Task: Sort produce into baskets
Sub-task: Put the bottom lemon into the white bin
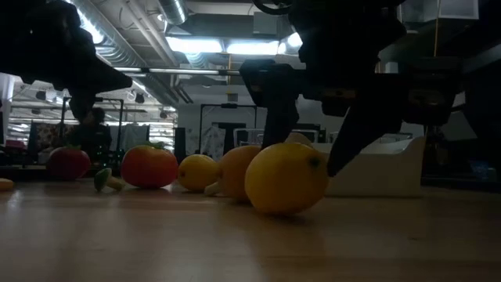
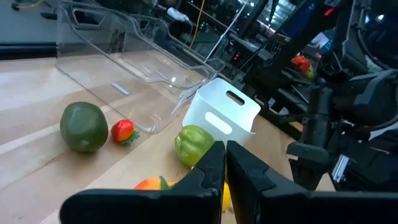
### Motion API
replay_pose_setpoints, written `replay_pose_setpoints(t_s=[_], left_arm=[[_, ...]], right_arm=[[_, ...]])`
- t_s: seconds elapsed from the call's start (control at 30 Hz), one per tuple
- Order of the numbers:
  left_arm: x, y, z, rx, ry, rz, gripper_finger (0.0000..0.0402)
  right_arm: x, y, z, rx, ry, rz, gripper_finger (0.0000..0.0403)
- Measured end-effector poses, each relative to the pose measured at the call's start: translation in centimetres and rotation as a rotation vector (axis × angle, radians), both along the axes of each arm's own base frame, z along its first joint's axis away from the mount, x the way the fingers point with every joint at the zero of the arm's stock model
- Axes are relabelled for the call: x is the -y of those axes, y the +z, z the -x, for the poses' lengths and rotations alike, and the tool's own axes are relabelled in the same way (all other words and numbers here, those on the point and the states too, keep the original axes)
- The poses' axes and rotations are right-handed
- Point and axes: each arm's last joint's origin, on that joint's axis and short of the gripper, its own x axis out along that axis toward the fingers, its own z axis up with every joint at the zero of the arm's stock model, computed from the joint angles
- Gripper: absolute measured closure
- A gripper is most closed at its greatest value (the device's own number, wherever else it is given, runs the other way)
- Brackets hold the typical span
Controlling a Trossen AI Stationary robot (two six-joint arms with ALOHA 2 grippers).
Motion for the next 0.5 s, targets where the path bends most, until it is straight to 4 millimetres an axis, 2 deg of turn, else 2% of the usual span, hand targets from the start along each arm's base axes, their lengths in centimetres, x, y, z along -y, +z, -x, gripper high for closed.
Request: replay_pose_setpoints(t_s=[0.3,0.5], left_arm=[[-0.04,0.11,0.0,0.013,0.016,0.005,0.0389],[0.04,1.0,-0.44,0.117,0.017,0.068,0.0389]], right_arm=[[0.01,0.01,0.0,-0.003,-0.006,-0.002,0.0148],[0.03,0.03,-0.03,0.001,-0.007,-0.003,0.0148]])
